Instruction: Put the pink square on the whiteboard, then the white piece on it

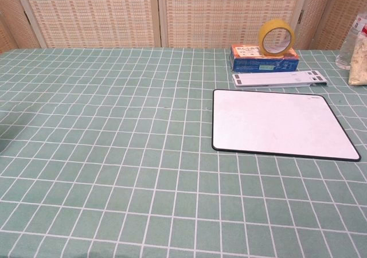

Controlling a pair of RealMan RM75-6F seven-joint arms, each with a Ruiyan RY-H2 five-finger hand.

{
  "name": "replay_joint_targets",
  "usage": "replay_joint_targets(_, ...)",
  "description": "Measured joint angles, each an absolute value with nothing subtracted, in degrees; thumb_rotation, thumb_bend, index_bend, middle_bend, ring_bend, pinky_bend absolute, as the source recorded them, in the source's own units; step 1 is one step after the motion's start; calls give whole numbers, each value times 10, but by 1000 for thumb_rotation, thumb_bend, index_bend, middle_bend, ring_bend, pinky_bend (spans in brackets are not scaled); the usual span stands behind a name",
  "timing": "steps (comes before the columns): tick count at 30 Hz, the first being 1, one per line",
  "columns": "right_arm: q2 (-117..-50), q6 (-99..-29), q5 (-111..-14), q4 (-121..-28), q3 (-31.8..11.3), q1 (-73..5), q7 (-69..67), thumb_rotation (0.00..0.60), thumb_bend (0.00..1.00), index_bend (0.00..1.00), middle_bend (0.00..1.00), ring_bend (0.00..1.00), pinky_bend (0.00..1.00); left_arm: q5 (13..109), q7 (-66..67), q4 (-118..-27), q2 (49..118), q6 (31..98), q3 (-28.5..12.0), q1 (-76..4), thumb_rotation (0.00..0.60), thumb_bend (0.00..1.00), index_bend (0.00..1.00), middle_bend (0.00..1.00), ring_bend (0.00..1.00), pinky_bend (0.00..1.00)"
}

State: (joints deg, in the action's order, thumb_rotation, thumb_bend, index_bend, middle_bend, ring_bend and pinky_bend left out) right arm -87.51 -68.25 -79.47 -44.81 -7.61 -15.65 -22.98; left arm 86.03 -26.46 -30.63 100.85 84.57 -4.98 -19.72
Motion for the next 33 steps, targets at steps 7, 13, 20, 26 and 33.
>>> replay_joint_targets(7,-874,-678,-795,-445,-73,-155,-238,600,0,0,0,0,0,862,-266,-306,1010,846,-48,-199,600,212,0,0,0,0)
replay_joint_targets(13,-864,-669,-795,-460,-69,-154,-223,600,0,80,0,0,0,863,-267,-307,1009,849,-48,-198,600,212,0,0,0,0)
replay_joint_targets(20,-849,-669,-802,-489,-61,-153,-208,600,0,141,0,0,0,864,-259,-315,1009,857,-49,-198,600,213,0,0,0,0)
replay_joint_targets(26,-838,-665,-802,-512,-55,-151,-174,600,0,181,0,0,0,862,-239,-325,1007,860,-52,-197,600,213,0,0,0,0)
replay_joint_targets(33,-812,-624,-779,-567,-54,-158,-80,600,100,258,0,0,0,857,-243,-328,1005,847,-54,-198,600,213,0,0,0,0)
